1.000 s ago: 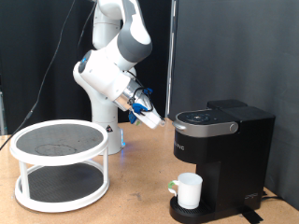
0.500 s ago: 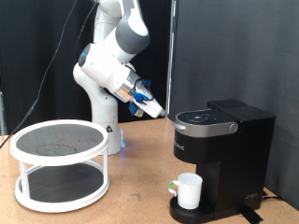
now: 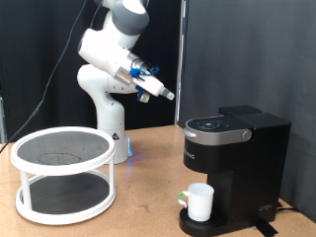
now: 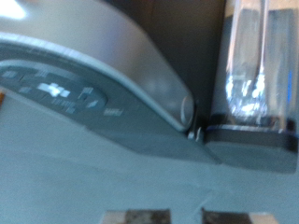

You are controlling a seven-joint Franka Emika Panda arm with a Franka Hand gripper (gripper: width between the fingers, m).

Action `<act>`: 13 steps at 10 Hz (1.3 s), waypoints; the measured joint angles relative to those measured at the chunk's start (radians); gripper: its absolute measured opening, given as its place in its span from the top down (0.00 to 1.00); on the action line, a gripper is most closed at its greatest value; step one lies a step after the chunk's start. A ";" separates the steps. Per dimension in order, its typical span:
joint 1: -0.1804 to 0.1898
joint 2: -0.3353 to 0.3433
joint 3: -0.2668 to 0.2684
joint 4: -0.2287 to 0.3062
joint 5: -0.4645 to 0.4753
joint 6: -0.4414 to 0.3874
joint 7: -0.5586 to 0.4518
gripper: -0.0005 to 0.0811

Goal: Make a cup of coffee with the keurig machine

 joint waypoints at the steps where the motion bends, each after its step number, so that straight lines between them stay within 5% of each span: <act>1: 0.000 -0.041 -0.012 -0.007 0.001 -0.009 0.039 0.99; 13: 0.001 -0.073 -0.006 -0.019 0.100 0.039 0.012 0.99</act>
